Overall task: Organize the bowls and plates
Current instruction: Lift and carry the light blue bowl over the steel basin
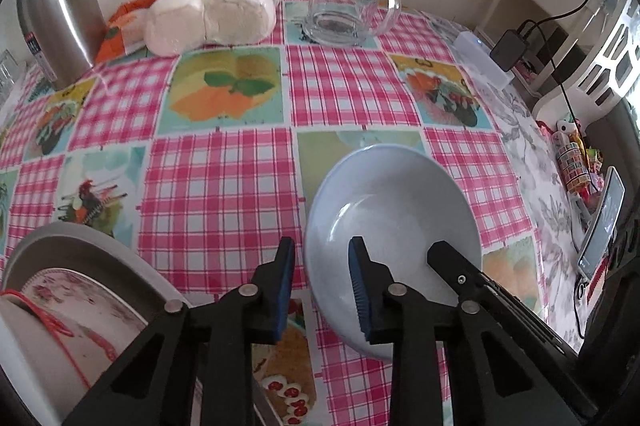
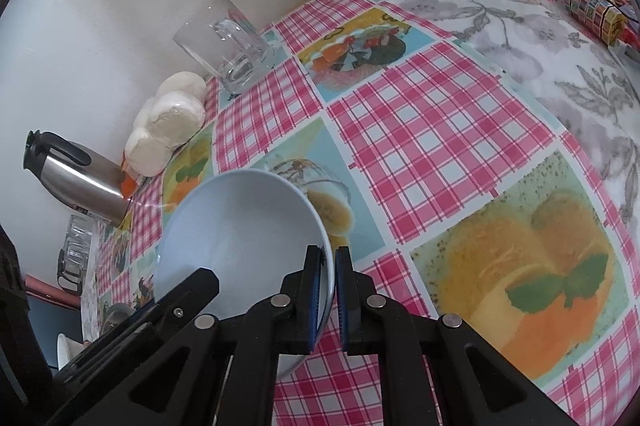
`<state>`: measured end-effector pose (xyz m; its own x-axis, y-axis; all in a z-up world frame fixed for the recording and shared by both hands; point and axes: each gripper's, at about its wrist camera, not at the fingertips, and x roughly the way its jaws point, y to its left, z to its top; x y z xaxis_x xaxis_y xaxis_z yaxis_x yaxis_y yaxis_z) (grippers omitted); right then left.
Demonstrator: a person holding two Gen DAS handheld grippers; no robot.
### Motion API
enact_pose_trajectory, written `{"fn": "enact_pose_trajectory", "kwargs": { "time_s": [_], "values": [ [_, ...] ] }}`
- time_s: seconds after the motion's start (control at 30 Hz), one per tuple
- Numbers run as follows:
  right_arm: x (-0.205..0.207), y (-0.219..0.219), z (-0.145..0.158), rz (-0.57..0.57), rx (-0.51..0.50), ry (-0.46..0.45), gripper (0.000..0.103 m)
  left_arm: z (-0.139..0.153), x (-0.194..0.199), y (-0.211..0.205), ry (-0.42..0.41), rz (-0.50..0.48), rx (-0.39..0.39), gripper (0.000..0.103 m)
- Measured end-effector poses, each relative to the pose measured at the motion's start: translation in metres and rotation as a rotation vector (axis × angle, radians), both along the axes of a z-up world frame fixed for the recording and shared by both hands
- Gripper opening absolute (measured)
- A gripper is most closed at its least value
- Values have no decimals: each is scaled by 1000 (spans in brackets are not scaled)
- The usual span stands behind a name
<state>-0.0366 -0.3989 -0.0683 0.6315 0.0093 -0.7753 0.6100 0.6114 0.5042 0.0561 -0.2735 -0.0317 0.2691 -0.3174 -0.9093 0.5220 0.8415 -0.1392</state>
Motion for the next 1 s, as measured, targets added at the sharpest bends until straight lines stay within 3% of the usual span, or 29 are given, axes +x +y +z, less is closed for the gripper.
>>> {"fn": "enact_pose_trajectory", "kwargs": {
  "time_s": [0.2, 0.6, 0.8, 1.0],
  "values": [
    [-1, 0, -2, -6, 13, 0, 9, -6, -1, -1, 20, -8, -11, 17],
    [-6, 0, 0, -9, 72, 2, 9, 3, 3, 5, 33, 12, -58, 16],
    [-11, 2, 22, -9, 39, -36, 9, 28, 1, 9, 7, 7, -106, 16],
    [-26, 6, 69, -20, -27, -124, 9, 72, -6, 18, -42, -6, -193, 16]
  ]
}}
